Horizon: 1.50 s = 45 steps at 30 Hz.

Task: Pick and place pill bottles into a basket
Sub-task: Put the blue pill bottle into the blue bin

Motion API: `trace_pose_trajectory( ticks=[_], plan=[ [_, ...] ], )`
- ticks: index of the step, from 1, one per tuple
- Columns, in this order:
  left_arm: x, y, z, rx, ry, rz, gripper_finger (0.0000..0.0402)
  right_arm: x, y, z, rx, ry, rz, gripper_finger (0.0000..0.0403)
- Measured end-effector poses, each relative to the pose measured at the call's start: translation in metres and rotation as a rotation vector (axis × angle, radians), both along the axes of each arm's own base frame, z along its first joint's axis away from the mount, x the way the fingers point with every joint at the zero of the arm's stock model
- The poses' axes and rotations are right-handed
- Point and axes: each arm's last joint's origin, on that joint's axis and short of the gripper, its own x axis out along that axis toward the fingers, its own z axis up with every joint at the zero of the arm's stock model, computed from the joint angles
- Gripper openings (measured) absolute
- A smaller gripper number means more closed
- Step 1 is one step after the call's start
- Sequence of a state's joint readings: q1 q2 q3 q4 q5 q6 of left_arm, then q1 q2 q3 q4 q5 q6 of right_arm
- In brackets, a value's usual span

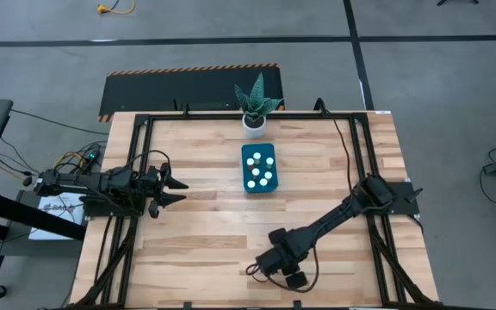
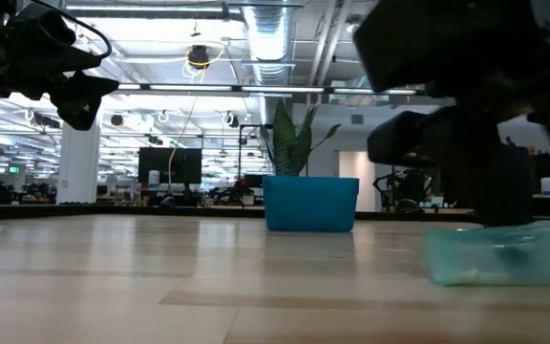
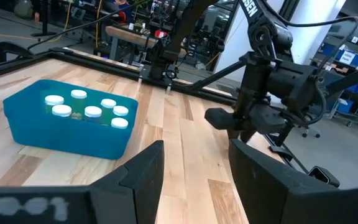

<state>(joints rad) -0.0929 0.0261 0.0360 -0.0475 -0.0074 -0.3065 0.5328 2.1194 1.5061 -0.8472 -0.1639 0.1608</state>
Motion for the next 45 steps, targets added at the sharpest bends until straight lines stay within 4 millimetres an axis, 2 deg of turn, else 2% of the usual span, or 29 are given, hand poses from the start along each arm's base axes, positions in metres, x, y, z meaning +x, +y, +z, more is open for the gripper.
trace_pose_trajectory(
  ticks=[2,5,12,17,23,29,33,39,45],
  plan=[
    [0.000,0.000,0.000,0.000,0.000,0.000,0.0170,0.006,-0.002,0.001,0.033,-0.016,-0.016,0.0094],
    [0.000,0.000,0.000,0.000,0.000,0.000,0.0170,0.010,-0.007,0.002,0.088,0.011,-0.047,0.0093],
    [0.000,0.000,0.000,0.000,0.000,0.000,0.0170,0.030,-0.030,0.026,0.249,0.096,-0.135,0.0122],
    [0.000,0.000,0.000,0.000,0.000,0.000,0.0170,0.058,-0.061,0.055,0.451,0.118,-0.275,0.0093],
    [0.000,0.000,0.000,0.000,0.000,0.000,0.0170,0.089,-0.102,0.089,0.692,0.139,-0.502,0.0106],
    [0.000,0.000,0.000,0.000,0.000,0.000,0.0170,0.113,-0.134,0.110,0.898,0.170,-0.746,0.0110],
    [0.000,0.000,0.000,0.000,0.000,0.000,0.0170,0.125,-0.144,0.121,1.017,0.178,-0.846,0.0104],
    [0.000,0.000,0.000,0.000,0.000,0.000,0.0170,0.136,-0.146,0.136,1.156,0.221,-0.975,0.0113],
    [0.000,0.000,0.000,-0.015,-0.003,0.009,0.0170,0.145,-0.157,0.141,1.244,0.231,-1.086,0.0109]
  ],
)
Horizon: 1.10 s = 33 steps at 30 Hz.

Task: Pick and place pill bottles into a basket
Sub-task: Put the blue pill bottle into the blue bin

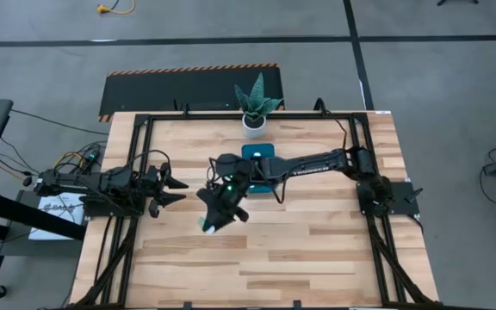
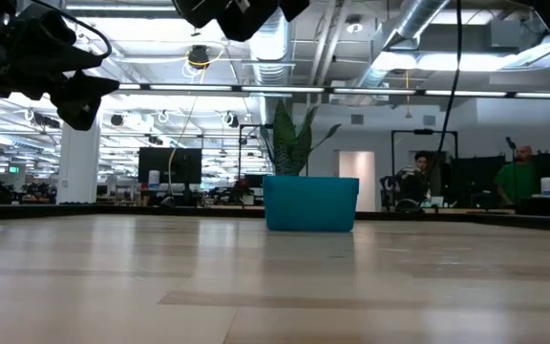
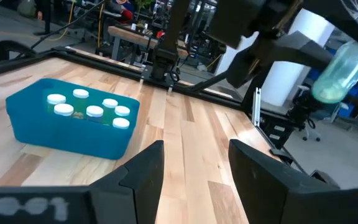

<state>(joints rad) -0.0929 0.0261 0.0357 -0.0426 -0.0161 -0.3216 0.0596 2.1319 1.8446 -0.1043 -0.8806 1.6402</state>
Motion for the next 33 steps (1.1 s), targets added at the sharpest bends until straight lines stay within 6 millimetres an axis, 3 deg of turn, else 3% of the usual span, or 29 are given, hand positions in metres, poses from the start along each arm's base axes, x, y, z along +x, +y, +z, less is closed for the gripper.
trace_pose_trajectory(
  ticks=[4,10,16,21,29,33],
  plan=[
    [0.000,0.000,0.000,-0.035,-0.003,-0.003,0.0170,0.001,-0.013,-0.001,-0.002,0.014,-0.045,0.0111],
    [0.002,-0.002,-0.001,0.084,0.004,-0.060,0.0170,0.003,-0.030,-0.001,-0.013,0.008,-0.097,0.0112],
    [0.009,0.001,-0.001,0.334,0.032,0.047,0.0170,0.003,-0.041,-0.001,-0.018,0.006,-0.126,0.0112],
    [0.018,0.004,0.018,0.553,0.052,0.173,0.0170,0.004,-0.047,-0.001,-0.018,0.004,-0.138,0.0113],
    [0.043,-0.001,0.059,0.698,0.080,0.117,0.0170,0.004,-0.065,0.000,-0.019,-0.008,-0.178,0.0113],
    [0.053,-0.005,0.069,0.781,0.159,0.078,0.0170,0.004,-0.068,0.000,-0.031,-0.022,-0.178,0.0113]
  ],
)
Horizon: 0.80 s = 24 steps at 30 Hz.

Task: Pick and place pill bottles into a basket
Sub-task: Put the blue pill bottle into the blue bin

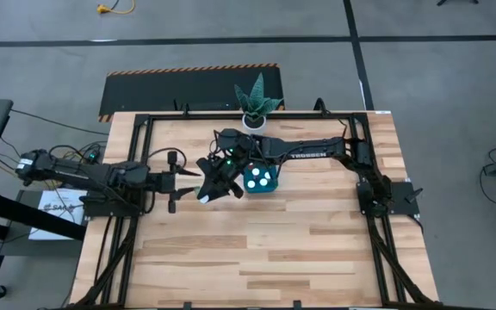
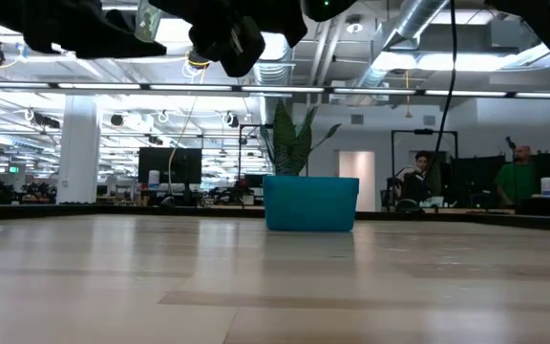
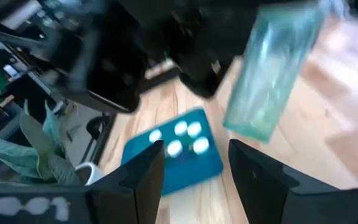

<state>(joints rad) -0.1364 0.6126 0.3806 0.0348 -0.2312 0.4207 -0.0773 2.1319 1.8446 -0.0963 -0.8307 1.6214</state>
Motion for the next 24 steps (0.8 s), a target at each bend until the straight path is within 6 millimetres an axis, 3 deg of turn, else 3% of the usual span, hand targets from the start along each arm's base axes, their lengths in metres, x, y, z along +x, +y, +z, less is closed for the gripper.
trace_pose_trajectory(
  ticks=[7,24],
  plan=[
    [0.006,-0.001,-0.007,0.067,0.153,0.039,0.0170,0.000,-0.009,0.000,-0.020,-0.022,-0.005,0.0113],
    [0.003,-0.011,0.009,0.123,0.003,-0.001,0.0170,-0.003,-0.027,-0.003,-0.053,-0.019,-0.024,0.0113]
  ],
)
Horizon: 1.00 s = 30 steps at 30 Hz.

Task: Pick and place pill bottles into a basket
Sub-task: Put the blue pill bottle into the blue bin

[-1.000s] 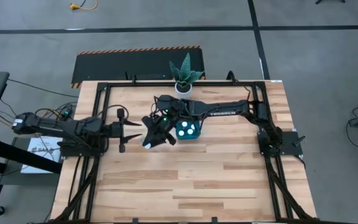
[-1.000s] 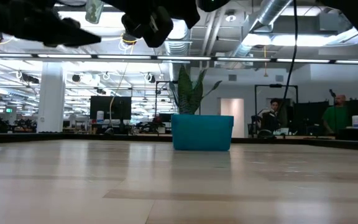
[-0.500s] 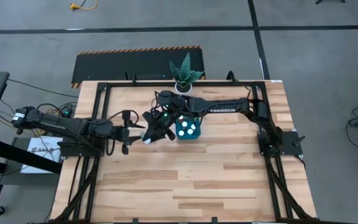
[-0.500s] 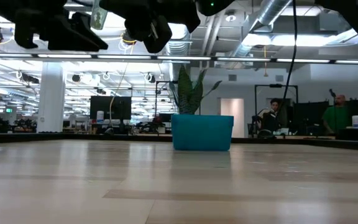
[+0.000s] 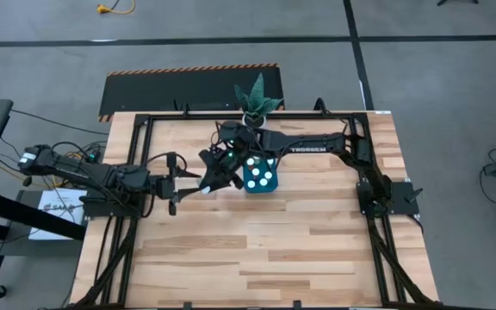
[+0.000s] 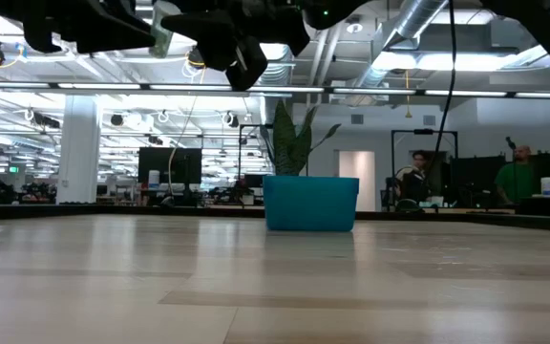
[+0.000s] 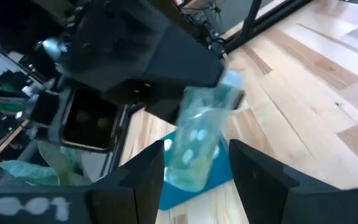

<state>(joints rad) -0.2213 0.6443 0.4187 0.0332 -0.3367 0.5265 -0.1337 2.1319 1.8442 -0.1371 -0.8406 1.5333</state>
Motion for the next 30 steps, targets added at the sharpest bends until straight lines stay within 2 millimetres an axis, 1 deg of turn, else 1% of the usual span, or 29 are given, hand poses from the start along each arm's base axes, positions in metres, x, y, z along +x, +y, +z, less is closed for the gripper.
trace_pose_trajectory(
  ticks=[4,7,14,17,22,30],
  plan=[
    [0.0008,-0.0026,0.0017,-0.003,-0.020,-0.014,0.0167,-0.0001,-0.0020,0.0000,-0.005,-0.004,-0.004,0.0113],
    [0.0021,-0.0030,0.0019,-0.004,-0.026,-0.013,0.0154,-0.0002,-0.0029,-0.0001,-0.006,-0.005,-0.006,0.0113],
    [0.0018,-0.0028,0.0014,-0.006,-0.021,-0.007,0.0093,-0.0003,-0.0028,-0.0004,-0.008,-0.005,-0.003,0.0113],
    [0.0016,-0.0027,0.0006,-0.006,-0.012,-0.006,0.0073,-0.0005,-0.0026,-0.0008,-0.006,0.000,-0.003,0.0113],
    [0.0016,-0.0025,0.0005,-0.028,-0.014,0.001,0.0071,-0.0004,-0.0028,-0.0008,-0.012,-0.006,-0.002,0.0113],
    [0.0009,-0.0010,-0.0018,-0.063,0.001,0.057,0.0071,0.0003,-0.0014,-0.0004,-0.098,-0.084,0.017,0.0115]
  ],
)
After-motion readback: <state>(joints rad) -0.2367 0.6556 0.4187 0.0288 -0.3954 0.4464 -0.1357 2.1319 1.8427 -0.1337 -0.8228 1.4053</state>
